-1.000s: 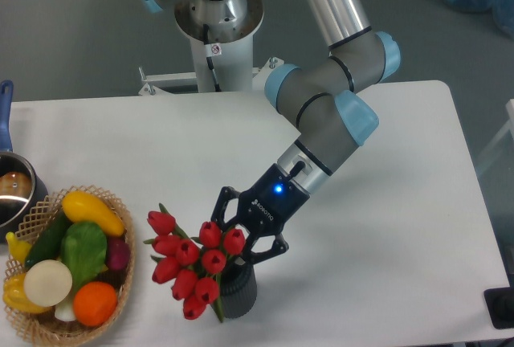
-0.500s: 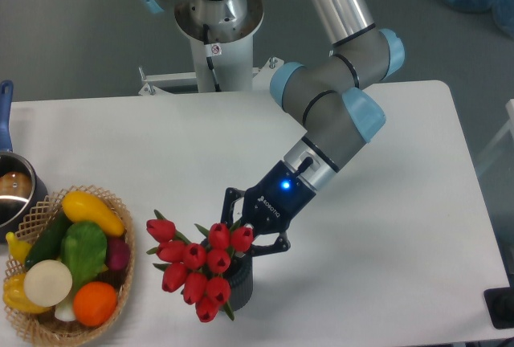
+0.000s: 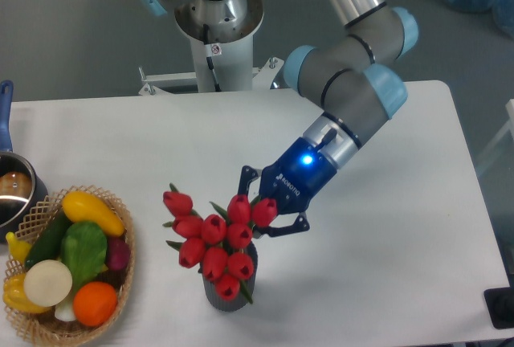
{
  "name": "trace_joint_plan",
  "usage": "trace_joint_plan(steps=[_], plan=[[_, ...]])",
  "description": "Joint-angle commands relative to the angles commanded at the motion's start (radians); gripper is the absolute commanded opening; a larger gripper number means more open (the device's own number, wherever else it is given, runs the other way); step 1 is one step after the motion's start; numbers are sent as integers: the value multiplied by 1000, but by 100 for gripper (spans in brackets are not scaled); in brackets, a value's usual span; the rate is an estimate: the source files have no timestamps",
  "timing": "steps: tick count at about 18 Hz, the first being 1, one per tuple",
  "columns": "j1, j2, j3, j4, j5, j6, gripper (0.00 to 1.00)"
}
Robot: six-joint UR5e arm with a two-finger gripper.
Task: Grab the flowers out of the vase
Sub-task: 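Close the gripper on the tulip stems and start lifting, then lift the tulip bouquet up and out of the grey vase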
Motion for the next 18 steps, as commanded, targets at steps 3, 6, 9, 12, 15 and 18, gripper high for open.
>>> trace_joint_plan(steps=[3,6,9,12,15,18], plan=[[18,9,3,0,-46,-2,17],[26,20,20,-2,-74,-17,17],[35,20,49,-2,-104,-48,17],[37,20,52,-2,-115,-52,17],[48,20,58,-3,-141,-54,17],[55,21,69,-3,-150,-106,17]])
